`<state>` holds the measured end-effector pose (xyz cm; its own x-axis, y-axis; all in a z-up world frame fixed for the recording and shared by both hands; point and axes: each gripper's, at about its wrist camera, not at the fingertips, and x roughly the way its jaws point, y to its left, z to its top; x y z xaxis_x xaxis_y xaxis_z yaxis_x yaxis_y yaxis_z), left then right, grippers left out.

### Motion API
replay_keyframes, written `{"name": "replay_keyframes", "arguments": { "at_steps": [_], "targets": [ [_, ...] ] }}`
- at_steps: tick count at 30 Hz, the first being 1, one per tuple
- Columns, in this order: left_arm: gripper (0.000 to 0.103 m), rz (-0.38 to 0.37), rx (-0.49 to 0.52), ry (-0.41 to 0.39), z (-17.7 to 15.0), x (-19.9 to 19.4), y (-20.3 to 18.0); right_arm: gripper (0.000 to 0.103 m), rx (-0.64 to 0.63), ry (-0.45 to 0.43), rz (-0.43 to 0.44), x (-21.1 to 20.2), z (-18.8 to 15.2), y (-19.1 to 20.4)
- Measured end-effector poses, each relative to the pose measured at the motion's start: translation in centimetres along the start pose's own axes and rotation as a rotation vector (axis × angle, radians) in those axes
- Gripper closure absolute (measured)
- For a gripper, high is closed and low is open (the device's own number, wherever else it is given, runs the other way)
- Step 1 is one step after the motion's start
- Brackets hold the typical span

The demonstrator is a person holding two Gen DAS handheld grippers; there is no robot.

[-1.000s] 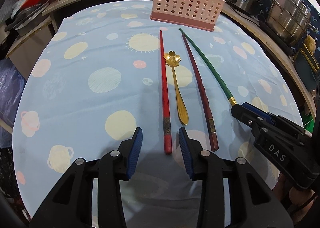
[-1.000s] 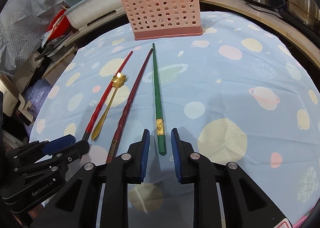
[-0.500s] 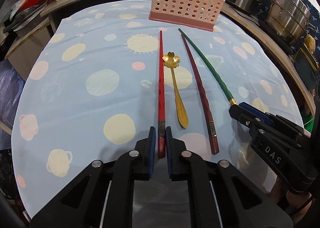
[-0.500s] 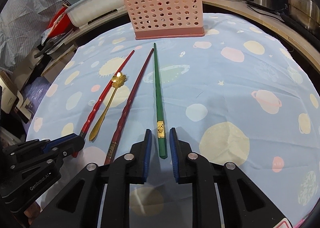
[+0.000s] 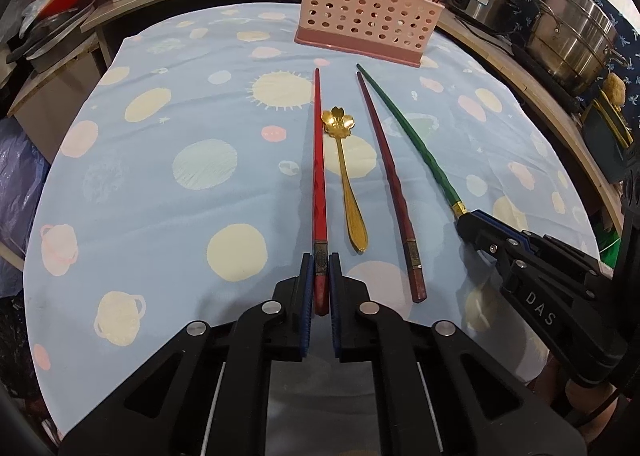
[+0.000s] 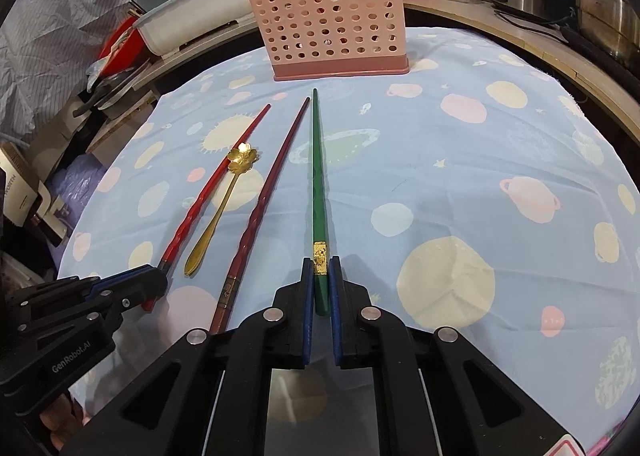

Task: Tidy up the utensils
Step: 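Grasp a red chopstick with the left tool while the right tool grasps a green chopstick, then lift both chopsticks with both tools and carry them over the pink holder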

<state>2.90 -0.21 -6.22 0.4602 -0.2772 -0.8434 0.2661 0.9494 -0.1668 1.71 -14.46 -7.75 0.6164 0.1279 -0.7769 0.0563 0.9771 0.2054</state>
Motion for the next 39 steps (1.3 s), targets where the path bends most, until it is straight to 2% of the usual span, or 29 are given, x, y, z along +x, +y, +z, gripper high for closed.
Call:
{"name": "replay_keyframes", "arguments": {
  "at_steps": [7, 16, 28, 39],
  "targets": [
    [0.096, -0.025, -0.008, -0.056, 0.7, -2.9, 0.0, 0.096, 0.01, -0.054, 0.013, -2.4, 0.7, -0.4],
    [0.096, -0.053, -0.011, -0.169, 3.0, -7.5, -0.3, 0.096, 0.055, -0.17, 0.035, -7.0, 3.2, -1.3],
    [0.096, -0.051, 0.005, -0.312, 8.4, -11.8, -0.7, 0.096, 0.08, -0.302, 0.068, -11.4, 7.7, -1.4],
    [0.096, -0.038, 0.031, -0.391, 12.6, -13.3, -1.5, 0.096, 0.073, -0.352, 0.07, -12.4, 10.7, -1.3]
  ]
}}
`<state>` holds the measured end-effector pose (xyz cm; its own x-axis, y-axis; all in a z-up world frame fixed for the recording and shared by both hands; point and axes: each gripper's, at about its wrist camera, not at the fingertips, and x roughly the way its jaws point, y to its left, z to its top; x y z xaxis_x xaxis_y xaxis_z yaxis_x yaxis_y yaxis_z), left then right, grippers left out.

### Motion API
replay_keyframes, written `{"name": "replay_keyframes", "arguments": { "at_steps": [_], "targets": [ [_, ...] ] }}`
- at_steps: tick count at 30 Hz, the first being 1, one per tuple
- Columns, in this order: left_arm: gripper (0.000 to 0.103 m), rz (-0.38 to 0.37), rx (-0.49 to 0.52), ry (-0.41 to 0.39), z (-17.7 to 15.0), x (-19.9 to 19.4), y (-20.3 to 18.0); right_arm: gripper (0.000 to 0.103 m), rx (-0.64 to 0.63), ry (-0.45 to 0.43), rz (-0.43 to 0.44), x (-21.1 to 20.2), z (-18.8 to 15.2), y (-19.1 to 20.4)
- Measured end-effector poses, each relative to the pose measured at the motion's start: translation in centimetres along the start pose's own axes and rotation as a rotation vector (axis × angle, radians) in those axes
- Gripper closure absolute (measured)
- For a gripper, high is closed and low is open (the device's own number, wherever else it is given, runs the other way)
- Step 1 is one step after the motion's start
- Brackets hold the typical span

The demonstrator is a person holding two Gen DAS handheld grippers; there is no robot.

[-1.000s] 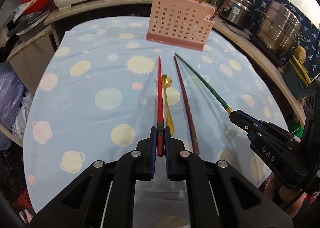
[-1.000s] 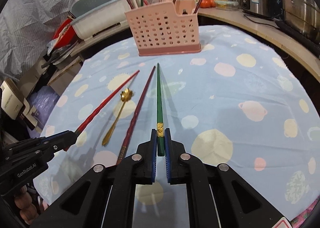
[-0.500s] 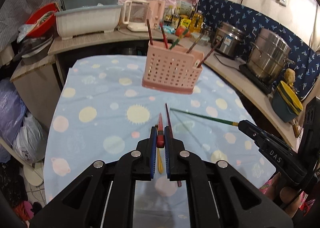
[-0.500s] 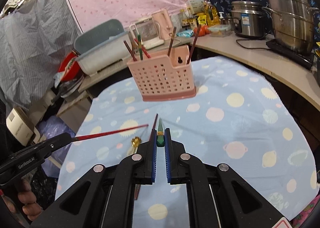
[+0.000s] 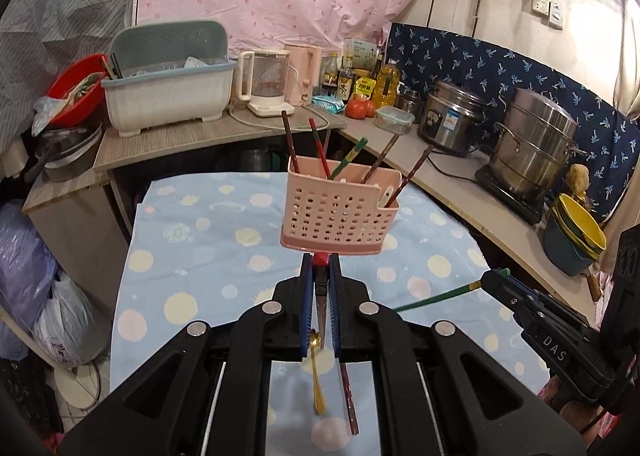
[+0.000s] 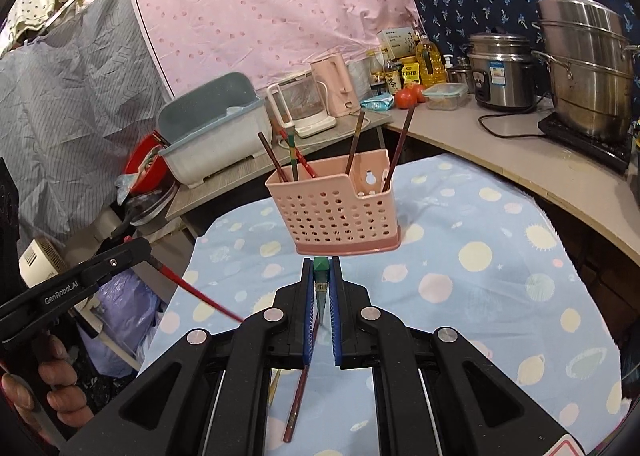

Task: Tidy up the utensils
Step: 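Lift both chopsticks with both tools and carry them over the pink holder, then open both tools to drop the chopsticks into the pink holder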

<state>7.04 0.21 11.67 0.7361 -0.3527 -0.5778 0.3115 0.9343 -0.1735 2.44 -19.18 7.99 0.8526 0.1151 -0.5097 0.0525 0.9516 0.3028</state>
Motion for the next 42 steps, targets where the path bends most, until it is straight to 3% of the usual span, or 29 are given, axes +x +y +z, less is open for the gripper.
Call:
{"name": "replay_keyframes", "arguments": {
  "at_steps": [12, 30, 35, 42],
  "targets": [
    [0.096, 0.012, 0.017, -0.075, 4.9, 0.3, 0.1, 0.096, 0.017, -0.067, 0.012, 0.1, 4.5, -0.4],
    [0.096, 0.028, 0.035, -0.294, 18.0, 1.5, -0.4, 0.096, 0.06, -0.283, 0.016, 2.6, 17.7, -0.9],
    [0.096, 0.041, 0.032, -0.283, 19.8, 4.1, -0.4, 0.096, 0.065, -0.285, 0.003, 5.2, 19.6, -0.8],
    [0.096, 0.044, 0.027, -0.219, 19.3, 8.6, 0.3, 0.096, 0.047, -0.22, -0.014, 9.8, 19.0, -0.7]
  ]
}}
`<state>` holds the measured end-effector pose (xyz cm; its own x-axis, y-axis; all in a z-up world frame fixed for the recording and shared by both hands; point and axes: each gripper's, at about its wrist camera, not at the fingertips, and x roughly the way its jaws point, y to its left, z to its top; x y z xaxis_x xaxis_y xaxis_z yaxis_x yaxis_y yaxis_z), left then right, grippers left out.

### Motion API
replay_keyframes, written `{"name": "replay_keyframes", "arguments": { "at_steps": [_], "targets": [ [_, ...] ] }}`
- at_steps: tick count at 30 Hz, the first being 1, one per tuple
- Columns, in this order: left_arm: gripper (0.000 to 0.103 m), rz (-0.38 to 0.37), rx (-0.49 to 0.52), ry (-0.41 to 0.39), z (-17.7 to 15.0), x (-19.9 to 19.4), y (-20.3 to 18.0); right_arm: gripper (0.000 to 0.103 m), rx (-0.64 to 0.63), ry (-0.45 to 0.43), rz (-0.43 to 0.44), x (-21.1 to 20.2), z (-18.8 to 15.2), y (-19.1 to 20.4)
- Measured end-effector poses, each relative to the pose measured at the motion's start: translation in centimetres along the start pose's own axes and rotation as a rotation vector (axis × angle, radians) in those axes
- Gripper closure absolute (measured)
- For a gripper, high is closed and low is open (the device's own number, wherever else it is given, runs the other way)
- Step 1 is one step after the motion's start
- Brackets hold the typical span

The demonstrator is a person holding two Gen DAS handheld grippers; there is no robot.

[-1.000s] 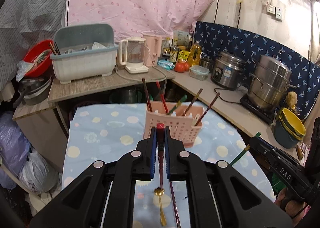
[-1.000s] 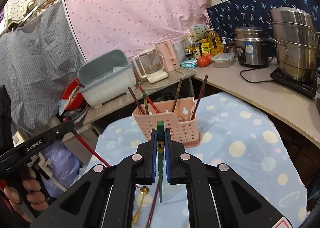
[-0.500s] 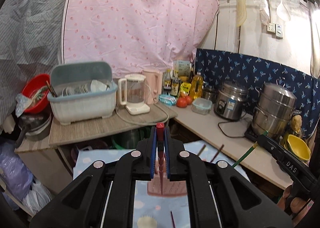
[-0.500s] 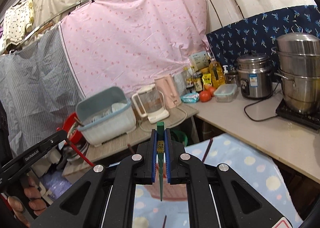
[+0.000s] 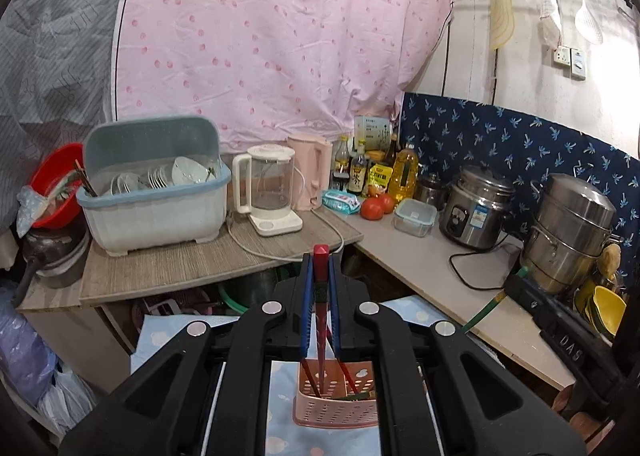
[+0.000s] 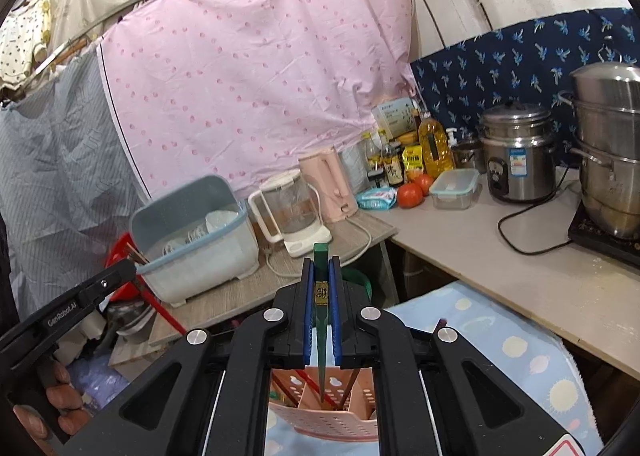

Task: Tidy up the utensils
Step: 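Open both tools to drop the chopsticks into the pink holder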

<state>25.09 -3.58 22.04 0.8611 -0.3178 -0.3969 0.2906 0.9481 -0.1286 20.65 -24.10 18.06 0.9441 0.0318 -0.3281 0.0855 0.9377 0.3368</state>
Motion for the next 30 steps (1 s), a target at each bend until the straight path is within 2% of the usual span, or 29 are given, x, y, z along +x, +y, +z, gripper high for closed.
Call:
{"name": "replay_keyframes", "arguments": {
  "at_steps": [6, 17, 19, 20, 21, 22, 23, 24, 30],
  "targets": [
    [0.096, 0.005, -0.013, 0.045, -1.4, 2.6, 0.7, 0.096, 0.003, 0.079, -0.011, 3.0, -2.9, -0.8],
    [0.096, 0.005, -0.014, 0.104, -3.1, 4.9, 0.8, 0.095, 0.013, 0.14, -0.039, 5.0, -5.3, -1.7],
    [0.095, 0.007, -0.014, 0.112, -3.3, 5.1, 0.7, 0.092, 0.016, 0.135, -0.039, 4.8, -5.3, -1.7],
    [0.095, 0.011, -0.014, 0.113, -3.4, 5.1, 0.7, 0.084, 0.017, 0.13, -0.047, 4.8, -5.4, -1.7],
    [0.093, 0.02, -0.018, 0.111, -3.5, 5.1, 0.7, 0.072, 0.018, 0.125, -0.051, 4.7, -5.4, -1.7],
    [0.081, 0.029, -0.024, 0.111, -3.6, 5.1, 0.7, 0.068, 0.018, 0.12, -0.054, 4.5, -5.4, -1.7],
    [0.062, 0.038, -0.03, 0.109, -3.7, 5.0, 0.7, 0.066, 0.016, 0.114, -0.057, 4.2, -5.5, -1.6],
    [0.054, 0.042, -0.035, 0.1, -3.7, 4.9, 0.7, 0.066, 0.013, 0.114, -0.058, 4.1, -5.6, -1.6],
    [0.053, 0.048, -0.021, 0.096, -4.1, 3.9, 0.5, 0.066, 0.014, 0.114, -0.052, 3.2, -5.9, -1.6]
  ]
}}
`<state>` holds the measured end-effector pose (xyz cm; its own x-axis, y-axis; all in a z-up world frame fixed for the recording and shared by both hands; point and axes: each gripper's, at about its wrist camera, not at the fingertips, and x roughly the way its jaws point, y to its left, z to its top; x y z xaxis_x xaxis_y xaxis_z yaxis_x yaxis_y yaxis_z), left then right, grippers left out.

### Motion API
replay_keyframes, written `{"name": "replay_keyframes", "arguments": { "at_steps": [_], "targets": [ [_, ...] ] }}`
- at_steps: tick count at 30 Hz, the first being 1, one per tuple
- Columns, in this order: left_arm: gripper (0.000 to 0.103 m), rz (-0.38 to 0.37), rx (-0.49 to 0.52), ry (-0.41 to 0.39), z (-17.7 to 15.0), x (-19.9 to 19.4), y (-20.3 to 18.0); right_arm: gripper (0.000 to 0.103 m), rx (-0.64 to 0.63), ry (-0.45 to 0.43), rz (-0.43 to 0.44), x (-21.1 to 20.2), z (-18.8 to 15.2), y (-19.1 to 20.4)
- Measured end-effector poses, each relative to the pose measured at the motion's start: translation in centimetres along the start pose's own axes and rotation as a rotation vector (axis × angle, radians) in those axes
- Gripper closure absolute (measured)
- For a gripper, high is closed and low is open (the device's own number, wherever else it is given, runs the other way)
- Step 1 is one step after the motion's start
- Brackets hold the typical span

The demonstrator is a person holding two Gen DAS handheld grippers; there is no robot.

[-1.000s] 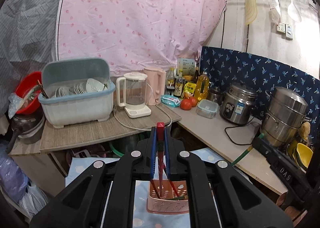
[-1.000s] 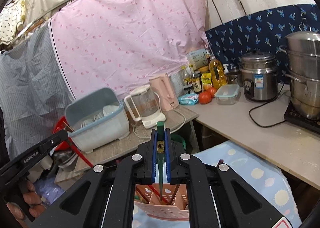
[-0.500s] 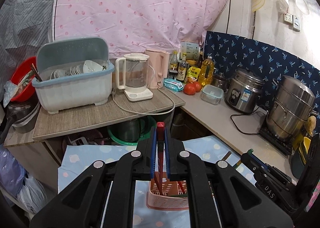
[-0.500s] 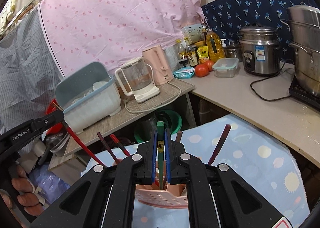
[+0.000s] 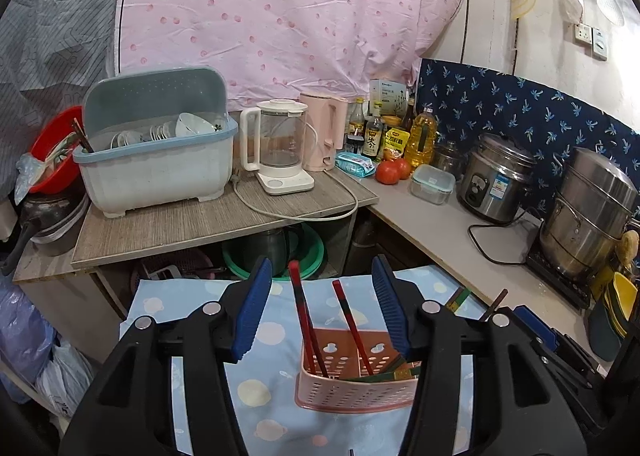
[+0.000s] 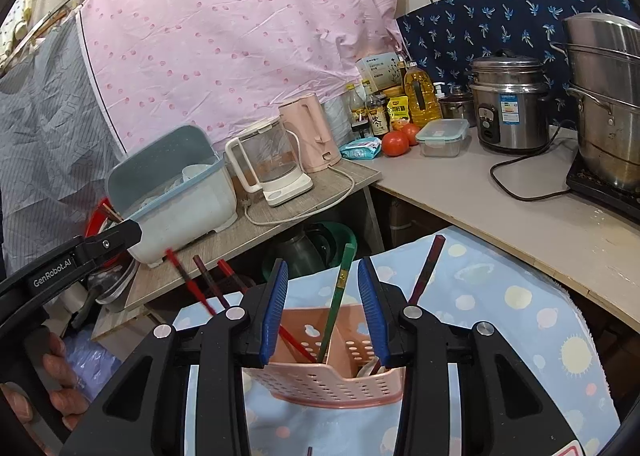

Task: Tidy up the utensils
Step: 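Open both tools to drop the chopsticks into the pink holder, then move both tools back down to the gold spoon and last chopstick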

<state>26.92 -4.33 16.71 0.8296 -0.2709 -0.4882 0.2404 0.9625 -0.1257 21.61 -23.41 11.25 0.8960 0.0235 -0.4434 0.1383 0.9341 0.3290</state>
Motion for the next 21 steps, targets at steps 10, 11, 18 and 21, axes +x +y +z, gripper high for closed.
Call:
{"name": "replay_keyframes", "arguments": {
  "at_steps": [10, 11, 18, 21],
  "targets": [
    [0.053, -0.012, 0.021, 0.02, -2.2, -2.3, -0.8, 0.066, -0.003, 0.01, 0.011, -3.1, -2.1, 0.2],
    [0.053, -0.015, 0.022, 0.024, -2.4, -2.5, -0.9, 0.066, -0.001, 0.014, 0.013, -3.4, -2.4, 0.2],
    [0.053, -0.038, 0.027, 0.079, -5.9, -4.5, -1.5, 0.066, 0.002, 0.05, 0.023, -5.8, -5.4, 0.3],
    [0.053, -0.049, 0.029, 0.114, -7.9, -5.2, -1.5, 0.066, -0.005, 0.076, 0.016, -6.9, -7.5, 0.0]
  ]
}}
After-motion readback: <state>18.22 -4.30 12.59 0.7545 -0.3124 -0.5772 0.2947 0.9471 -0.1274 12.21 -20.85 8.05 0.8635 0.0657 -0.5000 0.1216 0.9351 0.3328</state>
